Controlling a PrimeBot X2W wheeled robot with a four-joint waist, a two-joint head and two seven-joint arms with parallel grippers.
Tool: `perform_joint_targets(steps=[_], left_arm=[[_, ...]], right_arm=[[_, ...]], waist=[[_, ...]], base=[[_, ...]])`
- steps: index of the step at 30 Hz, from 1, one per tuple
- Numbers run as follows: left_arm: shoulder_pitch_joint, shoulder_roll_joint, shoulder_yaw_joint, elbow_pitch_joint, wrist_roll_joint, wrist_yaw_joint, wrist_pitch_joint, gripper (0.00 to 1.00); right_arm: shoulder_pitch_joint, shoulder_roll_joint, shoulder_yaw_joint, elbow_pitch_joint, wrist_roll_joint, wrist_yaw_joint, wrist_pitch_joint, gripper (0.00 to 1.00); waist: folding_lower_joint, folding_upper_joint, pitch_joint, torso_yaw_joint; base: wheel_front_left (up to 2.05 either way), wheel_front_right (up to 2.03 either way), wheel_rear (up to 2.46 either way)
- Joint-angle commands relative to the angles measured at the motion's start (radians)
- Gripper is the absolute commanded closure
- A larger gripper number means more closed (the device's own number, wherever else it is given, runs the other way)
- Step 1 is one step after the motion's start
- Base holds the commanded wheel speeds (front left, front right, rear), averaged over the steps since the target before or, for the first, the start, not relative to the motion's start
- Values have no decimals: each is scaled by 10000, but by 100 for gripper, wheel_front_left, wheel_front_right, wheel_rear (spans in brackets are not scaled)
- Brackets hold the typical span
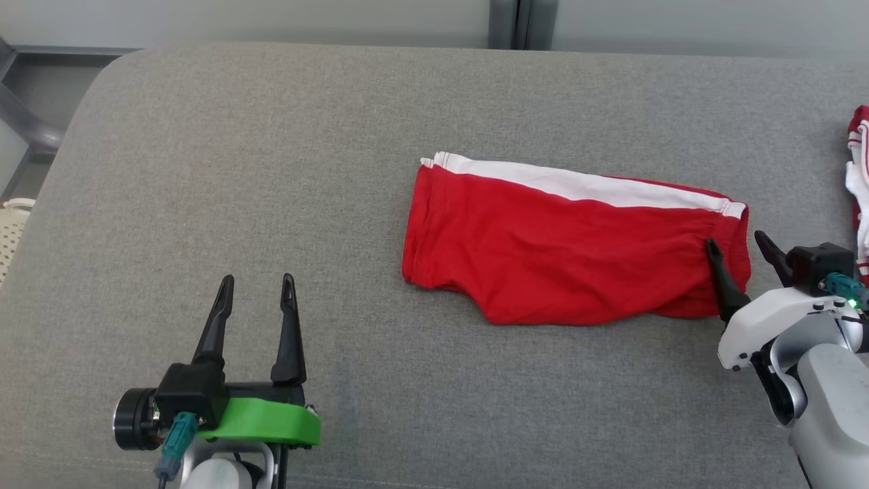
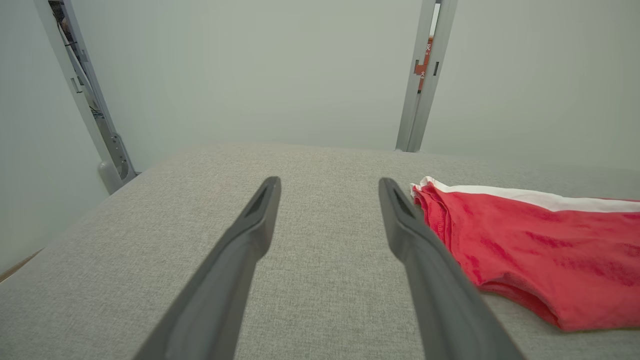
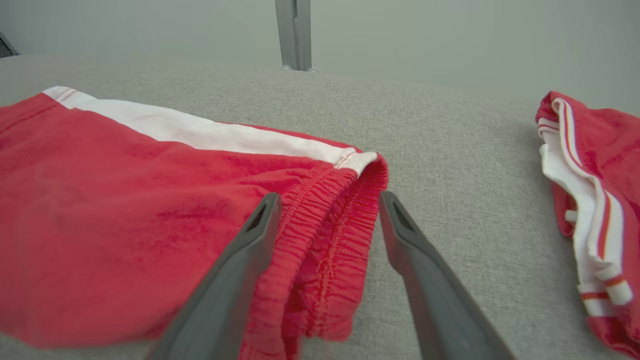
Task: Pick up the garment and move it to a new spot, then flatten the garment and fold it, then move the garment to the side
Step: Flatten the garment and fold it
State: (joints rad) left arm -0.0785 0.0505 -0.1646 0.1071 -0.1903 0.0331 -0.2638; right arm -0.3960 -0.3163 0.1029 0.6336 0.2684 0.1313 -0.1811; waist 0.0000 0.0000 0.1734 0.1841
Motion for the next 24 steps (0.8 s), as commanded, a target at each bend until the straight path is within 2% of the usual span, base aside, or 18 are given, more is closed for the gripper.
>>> perform_joint_targets(steps=[1,6,12,13,14,15,21,24], left_arm=[[-204,9,-69,-25,-77,82,0,0],[-413,10,-307,-19,-206,253,0,0],[-487,10,-457,10,-279,371,0,0],[-487,10,-458,18,-287,380,0,0],[-485,10,-457,23,-291,385,0,0],[-485,10,-455,27,-292,375,0,0],[-424,9,-394,45,-194,402,0,0],[-274,9,-327,87,-114,344,0,0]], right_arm=[[-246,-53,36,321,150,-14,-126,0],[-725,99,29,1637,722,-14,-281,0],[-865,374,387,2615,1500,-14,-381,0],[-881,413,471,2684,1639,-11,-391,54],[-910,422,554,2734,1826,-8,-404,92],[-947,405,627,2782,1941,-8,-424,100],[-1269,93,1116,2901,2488,-19,-622,100],[-1249,-295,1357,2886,2684,-20,-693,100]], waist=[[0,0,390,301],[0,0,621,417],[0,0,664,483],[0,0,661,482],[0,0,662,481],[0,0,661,477],[0,0,522,299],[0,0,291,123]], base=[[0,0,0],[0,0,0],[0,0,0],[0,0,0],[0,0,0],[0,0,0],[0,0,0],[0,0,0]])
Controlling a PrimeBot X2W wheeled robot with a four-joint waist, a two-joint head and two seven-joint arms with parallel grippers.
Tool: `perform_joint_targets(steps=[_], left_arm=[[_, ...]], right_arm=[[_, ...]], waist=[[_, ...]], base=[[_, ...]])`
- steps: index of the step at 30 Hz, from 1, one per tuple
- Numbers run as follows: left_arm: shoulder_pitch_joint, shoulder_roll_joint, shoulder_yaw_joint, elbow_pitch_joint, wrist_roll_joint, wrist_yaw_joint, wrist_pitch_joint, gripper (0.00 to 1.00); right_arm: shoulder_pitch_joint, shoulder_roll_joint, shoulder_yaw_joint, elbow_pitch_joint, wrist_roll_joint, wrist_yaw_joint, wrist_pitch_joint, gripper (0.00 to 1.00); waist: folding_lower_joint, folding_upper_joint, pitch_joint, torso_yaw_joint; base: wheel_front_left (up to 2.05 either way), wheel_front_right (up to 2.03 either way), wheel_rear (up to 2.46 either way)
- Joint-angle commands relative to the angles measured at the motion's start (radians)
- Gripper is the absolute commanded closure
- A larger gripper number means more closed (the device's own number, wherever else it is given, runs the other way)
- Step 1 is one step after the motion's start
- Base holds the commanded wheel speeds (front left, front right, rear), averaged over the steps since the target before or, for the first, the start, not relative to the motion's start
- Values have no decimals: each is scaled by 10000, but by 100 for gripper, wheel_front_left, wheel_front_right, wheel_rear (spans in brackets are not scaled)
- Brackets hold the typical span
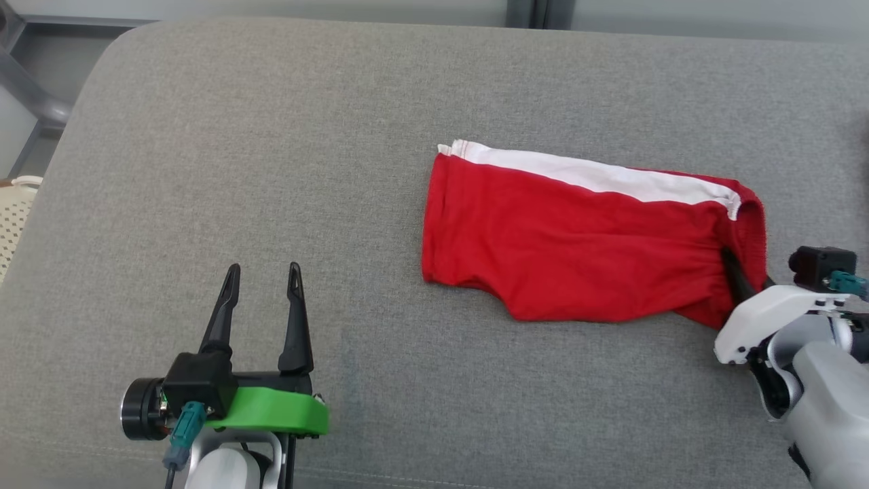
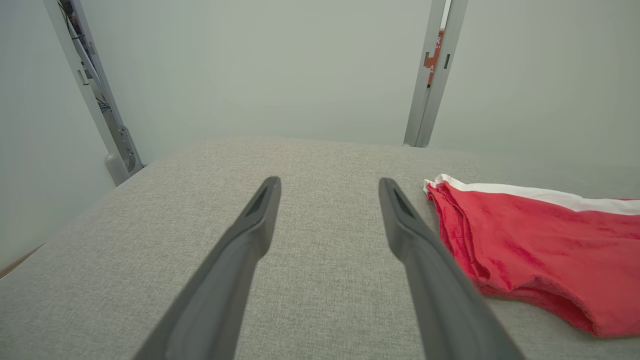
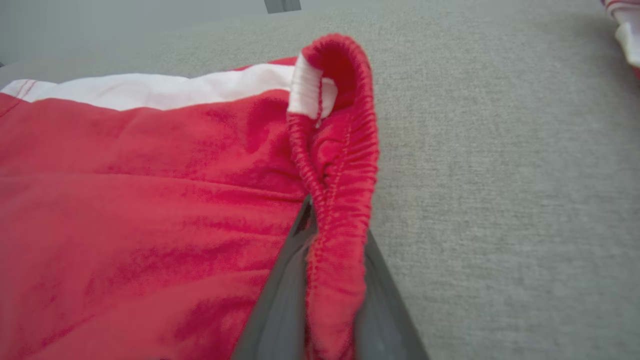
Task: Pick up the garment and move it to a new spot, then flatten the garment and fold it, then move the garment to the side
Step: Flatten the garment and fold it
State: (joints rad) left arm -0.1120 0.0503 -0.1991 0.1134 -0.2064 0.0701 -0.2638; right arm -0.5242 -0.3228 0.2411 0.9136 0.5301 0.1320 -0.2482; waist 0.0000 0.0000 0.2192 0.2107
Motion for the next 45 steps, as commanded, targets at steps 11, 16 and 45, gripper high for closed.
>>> perform_joint_targets(steps=[11,16,45], left_arm=[[399,13,269,32,90,-211,0,0],[369,12,199,64,16,-209,0,0],[-59,12,-487,20,-510,158,0,0]], right_arm=[[95,-1751,718,-471,1408,-25,731,100],[-280,-1795,1113,-1014,1841,-25,1193,100],[-1348,1372,1900,-1720,1898,-20,1839,100]], waist=[[0,0,-703,-678],[0,0,-724,-798],[0,0,-316,6]], base=[[0,0,0],[0,0,0],[0,0,0]])
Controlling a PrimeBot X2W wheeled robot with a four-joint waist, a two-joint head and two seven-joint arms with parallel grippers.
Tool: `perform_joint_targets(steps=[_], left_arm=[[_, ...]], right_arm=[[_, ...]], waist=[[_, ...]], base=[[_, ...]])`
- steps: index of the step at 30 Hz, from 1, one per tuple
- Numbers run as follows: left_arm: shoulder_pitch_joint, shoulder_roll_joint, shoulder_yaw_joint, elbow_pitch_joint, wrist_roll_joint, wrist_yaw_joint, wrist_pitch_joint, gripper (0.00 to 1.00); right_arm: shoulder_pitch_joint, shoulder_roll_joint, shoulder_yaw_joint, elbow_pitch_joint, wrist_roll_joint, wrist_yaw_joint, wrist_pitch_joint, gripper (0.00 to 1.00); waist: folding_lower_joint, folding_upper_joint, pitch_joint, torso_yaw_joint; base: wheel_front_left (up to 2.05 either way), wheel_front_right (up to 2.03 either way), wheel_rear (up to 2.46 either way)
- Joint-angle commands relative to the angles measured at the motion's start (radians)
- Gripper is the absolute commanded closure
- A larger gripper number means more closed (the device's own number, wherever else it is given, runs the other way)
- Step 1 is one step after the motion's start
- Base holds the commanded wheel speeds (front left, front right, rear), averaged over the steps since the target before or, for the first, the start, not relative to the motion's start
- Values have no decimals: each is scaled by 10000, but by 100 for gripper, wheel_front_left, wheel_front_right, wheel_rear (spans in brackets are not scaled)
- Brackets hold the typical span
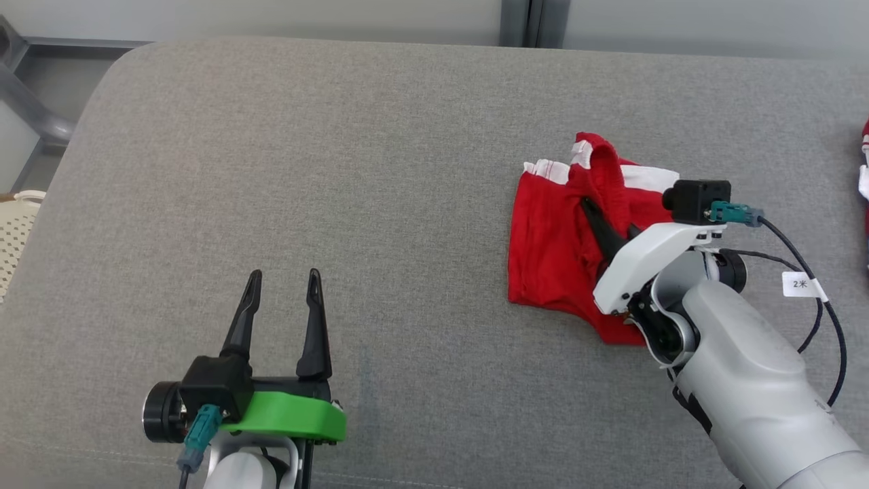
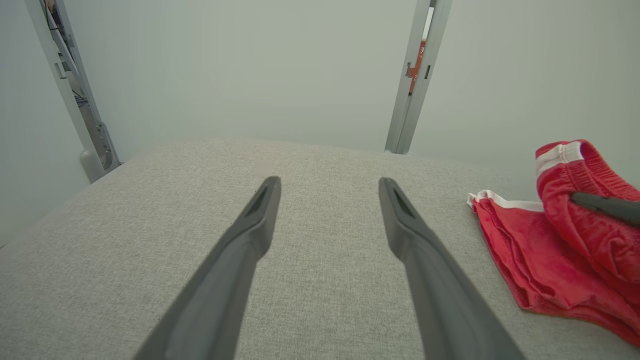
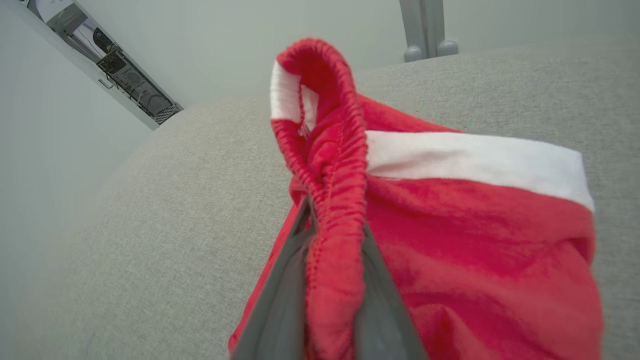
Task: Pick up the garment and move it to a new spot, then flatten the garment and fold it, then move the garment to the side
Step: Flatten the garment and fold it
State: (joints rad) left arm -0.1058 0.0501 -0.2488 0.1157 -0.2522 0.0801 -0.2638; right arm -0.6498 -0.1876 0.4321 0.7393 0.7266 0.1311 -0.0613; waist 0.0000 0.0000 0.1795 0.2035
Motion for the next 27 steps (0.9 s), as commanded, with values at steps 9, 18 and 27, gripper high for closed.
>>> perform_joint_targets(steps=[9,18,27], left_arm=[[23,14,141,64,29,103,0,0],[328,16,622,31,326,-79,1,0],[473,17,1148,-24,537,-224,1,0]], right_arm=[[98,-396,-3,-140,-597,-11,-1175,0],[944,-1535,-780,-1680,-1163,-11,-1996,0],[2998,-1573,-2199,-4279,-1982,-11,-2037,0]], waist=[[0,0,-137,-136],[0,0,-531,-897],[0,0,-751,-1502]], base=[[0,0,0],[0,0,0],[0,0,0]])
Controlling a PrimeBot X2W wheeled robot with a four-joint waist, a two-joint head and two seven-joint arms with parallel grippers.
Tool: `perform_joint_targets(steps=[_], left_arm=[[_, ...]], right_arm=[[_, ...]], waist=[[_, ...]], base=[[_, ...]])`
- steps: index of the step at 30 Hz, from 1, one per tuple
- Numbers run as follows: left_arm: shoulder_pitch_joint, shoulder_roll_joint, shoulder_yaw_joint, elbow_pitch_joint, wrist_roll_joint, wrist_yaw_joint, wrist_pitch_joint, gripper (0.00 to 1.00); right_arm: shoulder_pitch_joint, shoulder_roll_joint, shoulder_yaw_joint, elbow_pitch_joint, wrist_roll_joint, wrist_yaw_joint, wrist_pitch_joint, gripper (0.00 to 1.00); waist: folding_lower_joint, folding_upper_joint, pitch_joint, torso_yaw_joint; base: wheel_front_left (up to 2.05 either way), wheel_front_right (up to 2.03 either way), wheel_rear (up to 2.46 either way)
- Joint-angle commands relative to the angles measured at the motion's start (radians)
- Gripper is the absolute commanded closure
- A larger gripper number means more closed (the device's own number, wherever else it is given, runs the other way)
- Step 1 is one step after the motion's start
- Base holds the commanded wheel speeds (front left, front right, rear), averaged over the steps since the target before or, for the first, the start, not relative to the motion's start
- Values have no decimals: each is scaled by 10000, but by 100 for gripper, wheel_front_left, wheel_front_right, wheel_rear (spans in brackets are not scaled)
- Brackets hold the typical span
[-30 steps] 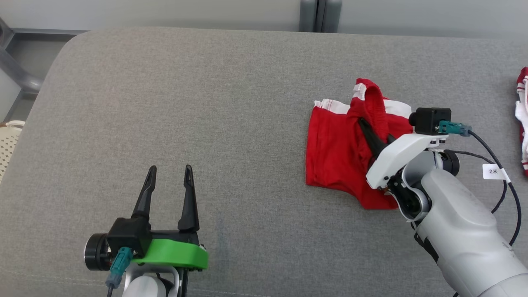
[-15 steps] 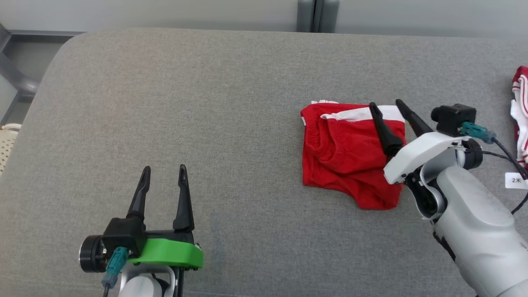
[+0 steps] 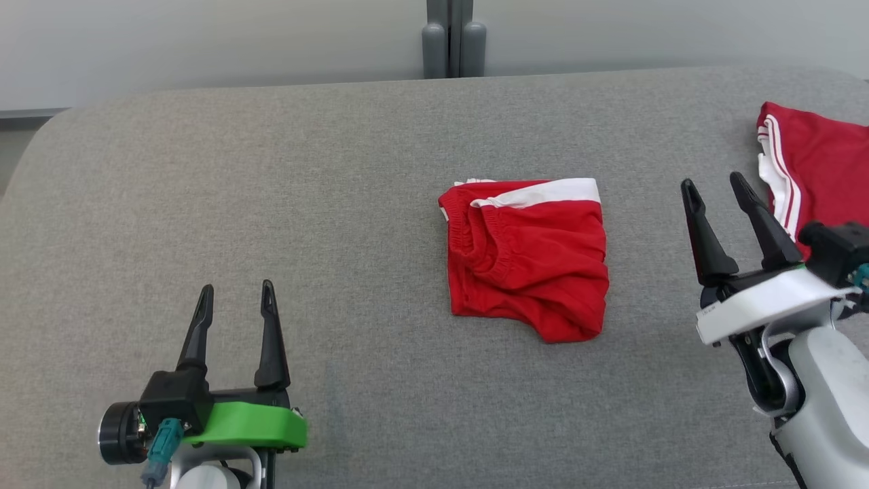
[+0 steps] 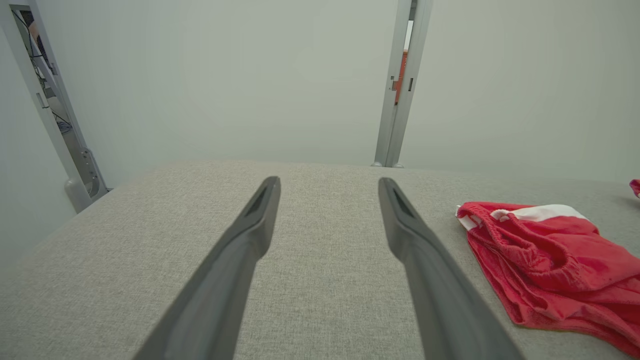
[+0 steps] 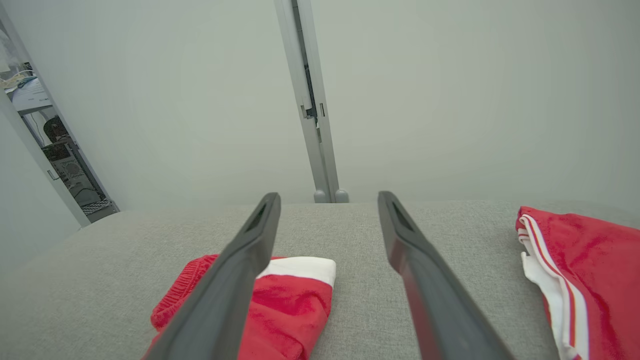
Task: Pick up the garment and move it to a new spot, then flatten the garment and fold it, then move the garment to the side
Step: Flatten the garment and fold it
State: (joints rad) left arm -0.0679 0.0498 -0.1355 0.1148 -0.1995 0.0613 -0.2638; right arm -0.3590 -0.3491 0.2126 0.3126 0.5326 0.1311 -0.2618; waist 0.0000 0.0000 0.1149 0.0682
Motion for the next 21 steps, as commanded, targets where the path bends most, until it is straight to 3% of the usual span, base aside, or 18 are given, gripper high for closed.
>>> perform_joint_targets(steps=[1,8,21], left_arm=[[101,21,63,-15,32,-61,1,0],[227,21,360,6,145,-170,1,0],[538,22,565,138,244,-256,1,0]], right_arm=[[373,112,-180,-297,-107,-11,-32,0],[2012,535,-783,-1766,-556,-11,-33,0],[3776,1521,-1364,-2909,-1372,-9,-35,0]], waist=[[0,0,-123,-192],[0,0,-272,-388],[0,0,-752,-389]], base=[[0,0,0],[0,0,0],[0,0,0]])
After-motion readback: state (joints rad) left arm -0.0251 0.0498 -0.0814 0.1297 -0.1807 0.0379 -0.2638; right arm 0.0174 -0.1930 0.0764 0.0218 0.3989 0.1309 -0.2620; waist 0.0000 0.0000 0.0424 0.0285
